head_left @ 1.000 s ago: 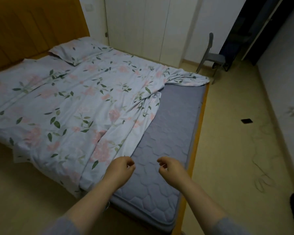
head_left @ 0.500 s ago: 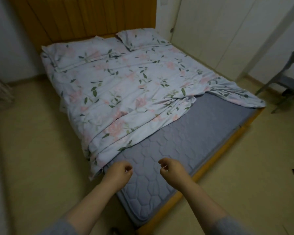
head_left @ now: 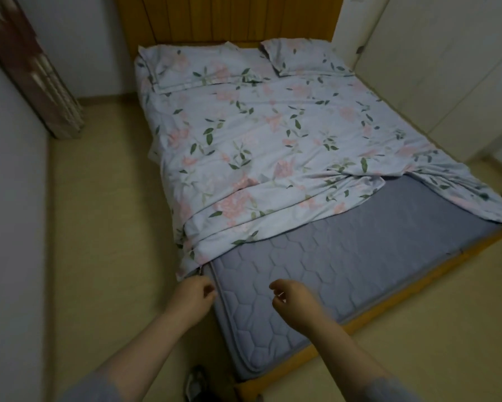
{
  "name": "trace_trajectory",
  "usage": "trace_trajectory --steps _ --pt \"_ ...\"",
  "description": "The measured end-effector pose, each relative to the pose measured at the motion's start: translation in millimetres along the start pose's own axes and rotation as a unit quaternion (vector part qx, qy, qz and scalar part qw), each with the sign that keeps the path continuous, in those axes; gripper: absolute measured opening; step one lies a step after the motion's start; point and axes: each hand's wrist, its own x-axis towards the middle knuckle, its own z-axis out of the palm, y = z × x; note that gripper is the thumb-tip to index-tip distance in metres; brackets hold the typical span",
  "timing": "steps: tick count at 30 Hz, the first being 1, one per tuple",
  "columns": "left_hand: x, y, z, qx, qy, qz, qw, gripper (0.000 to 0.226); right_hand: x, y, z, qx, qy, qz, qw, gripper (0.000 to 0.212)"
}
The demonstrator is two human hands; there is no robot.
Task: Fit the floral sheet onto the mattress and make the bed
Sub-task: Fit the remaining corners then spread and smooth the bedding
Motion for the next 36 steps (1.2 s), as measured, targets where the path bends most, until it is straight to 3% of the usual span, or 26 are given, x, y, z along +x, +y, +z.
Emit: trace_trajectory --steps 9,19,25,36 --pt "-10.2 -39.7 19.3 -0.024 0.030 -0.082 0.996 0.017 43.9 -3.0 23.0 -0.040 -0.075 -0.035 0.996 0.039" --pt "-16.5 -31.4 65.1 -0.036 0.084 -0.159 0.983 0.015 85.7 15.0 25.2 -0.079 -0.155 -0.134 0.975 0.039" --pt "11.3 -52.2 85.6 -0.036 0.119 -0.145 0.982 0.017 111.6 24.5 45.5 -0.088 -0.119 -0.159 0.976 0.039" --pt "88.5 -208.0 176.2 0.005 0.198 -0.079 0.977 0.027 226.5 47.4 215.7 -0.153 -0.002 -0.255 0.955 0.039"
